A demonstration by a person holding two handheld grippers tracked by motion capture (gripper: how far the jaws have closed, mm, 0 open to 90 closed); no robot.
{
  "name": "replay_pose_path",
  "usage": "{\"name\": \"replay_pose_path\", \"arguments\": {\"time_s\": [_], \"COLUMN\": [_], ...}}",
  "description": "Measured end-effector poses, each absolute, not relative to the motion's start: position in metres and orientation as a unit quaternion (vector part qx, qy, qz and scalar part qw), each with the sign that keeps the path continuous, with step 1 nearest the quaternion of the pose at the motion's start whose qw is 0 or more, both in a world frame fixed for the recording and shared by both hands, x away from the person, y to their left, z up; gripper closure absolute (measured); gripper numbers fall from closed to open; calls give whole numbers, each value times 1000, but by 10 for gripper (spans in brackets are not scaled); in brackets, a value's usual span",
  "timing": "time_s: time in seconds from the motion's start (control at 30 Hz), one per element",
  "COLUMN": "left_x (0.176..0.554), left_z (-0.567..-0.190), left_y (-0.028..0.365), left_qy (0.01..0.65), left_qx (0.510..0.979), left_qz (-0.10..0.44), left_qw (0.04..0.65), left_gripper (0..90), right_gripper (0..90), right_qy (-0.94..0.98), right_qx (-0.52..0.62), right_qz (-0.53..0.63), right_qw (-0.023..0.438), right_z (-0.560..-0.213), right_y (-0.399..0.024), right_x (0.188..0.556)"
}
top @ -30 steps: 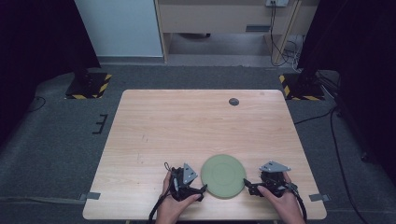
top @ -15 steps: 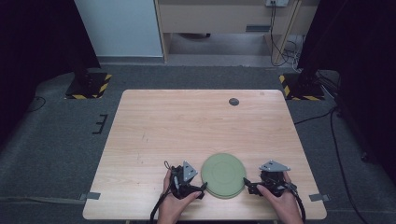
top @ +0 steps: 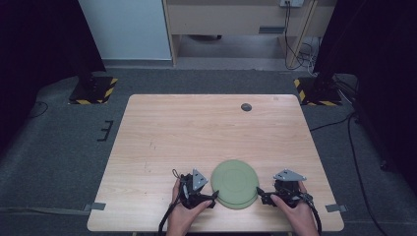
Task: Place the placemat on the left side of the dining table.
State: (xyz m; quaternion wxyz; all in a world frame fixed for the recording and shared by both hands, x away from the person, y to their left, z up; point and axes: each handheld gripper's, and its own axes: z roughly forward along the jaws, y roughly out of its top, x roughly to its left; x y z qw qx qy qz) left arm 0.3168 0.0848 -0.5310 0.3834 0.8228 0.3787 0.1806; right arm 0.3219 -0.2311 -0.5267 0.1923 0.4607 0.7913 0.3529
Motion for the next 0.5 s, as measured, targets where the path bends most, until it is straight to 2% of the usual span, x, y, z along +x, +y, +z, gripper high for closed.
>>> {"name": "replay_pose_path", "arguments": {"time_s": [0.5], "left_x": [326], "left_z": [-531], "left_y": [83], "left_qy": [381], "left_qx": [824], "left_qz": [184], "left_qw": [377], "left_gripper": [24], "right_gripper": [33], "right_qy": [793], "right_qx": [462], "right_qz": [343], "right_qw": [202], "right_z": [-529], "right_y": [-226], "right_x": [324]}}
